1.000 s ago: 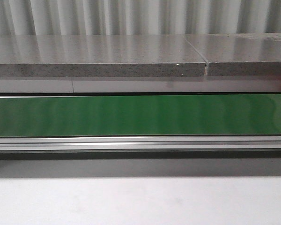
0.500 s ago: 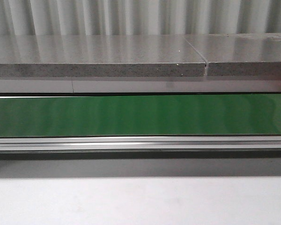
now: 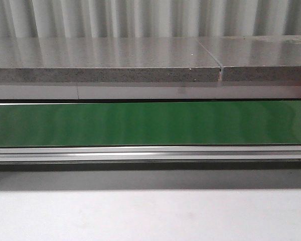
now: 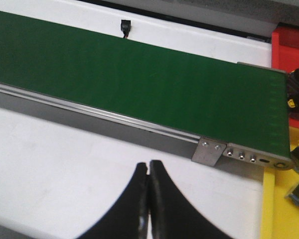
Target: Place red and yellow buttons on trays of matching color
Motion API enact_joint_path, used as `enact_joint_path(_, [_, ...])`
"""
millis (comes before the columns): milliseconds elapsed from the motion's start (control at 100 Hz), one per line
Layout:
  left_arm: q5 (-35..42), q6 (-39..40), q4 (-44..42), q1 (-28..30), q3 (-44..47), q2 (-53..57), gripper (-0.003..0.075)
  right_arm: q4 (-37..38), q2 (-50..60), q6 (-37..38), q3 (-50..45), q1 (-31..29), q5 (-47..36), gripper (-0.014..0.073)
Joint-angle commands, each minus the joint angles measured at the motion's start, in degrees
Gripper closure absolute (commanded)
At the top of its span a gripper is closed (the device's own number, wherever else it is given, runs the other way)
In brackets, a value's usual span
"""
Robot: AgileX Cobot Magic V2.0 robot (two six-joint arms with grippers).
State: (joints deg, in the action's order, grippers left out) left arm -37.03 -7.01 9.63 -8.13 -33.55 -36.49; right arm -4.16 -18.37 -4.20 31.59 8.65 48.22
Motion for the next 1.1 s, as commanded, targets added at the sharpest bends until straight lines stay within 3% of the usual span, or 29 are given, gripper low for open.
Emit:
enact_joint_path(0, [5.9,0.1,0.6,-0.4,-1.5,0.0,0.074,0.2,-0.4,-0.7,1.3,-0.1,-1.7,0.0661])
enact_joint_path(280, [4.4,2.3,-2.1,1.8,-6.6,-3.9,0.074,0.2,-0.4,-0.7,1.3,-0.1,-1.5,0.0661])
enact_joint_path(640, [-6.2,4.6,-2.1,18.7,-16.8,-18.1,0.0715,0.2,-0.4,-0.7,1.3,-0.1,-1.5,0.0661])
enact_joint_path(730, [-8.6,4.6,-1.3,23.1,-18.4,-22.3,0.0615,0.2,-0.4,-0.7,1.3,-0.1,-1.5,0.0661])
enact_joint_path(890, [-10.1,4.6,-0.9,28.6,-20.6,-28.7,0.0297,0.2,-0.4,-0.7,1.3,-0.2,-1.5,0.0661])
enact_joint_path(950, [-11.1,4.6,-0.9,29.9,-21.4,-30.7,0.0212,0.2,-0.4,-0.7,1.3,-0.2,-1.5,0.0661])
enact_joint_path(1090, [-15.8,5.1,-0.5,32.0,-24.6,-36.6,0.0174,0.2,-0.4,-0.7,1.3,-0.2,-1.5,0.0661])
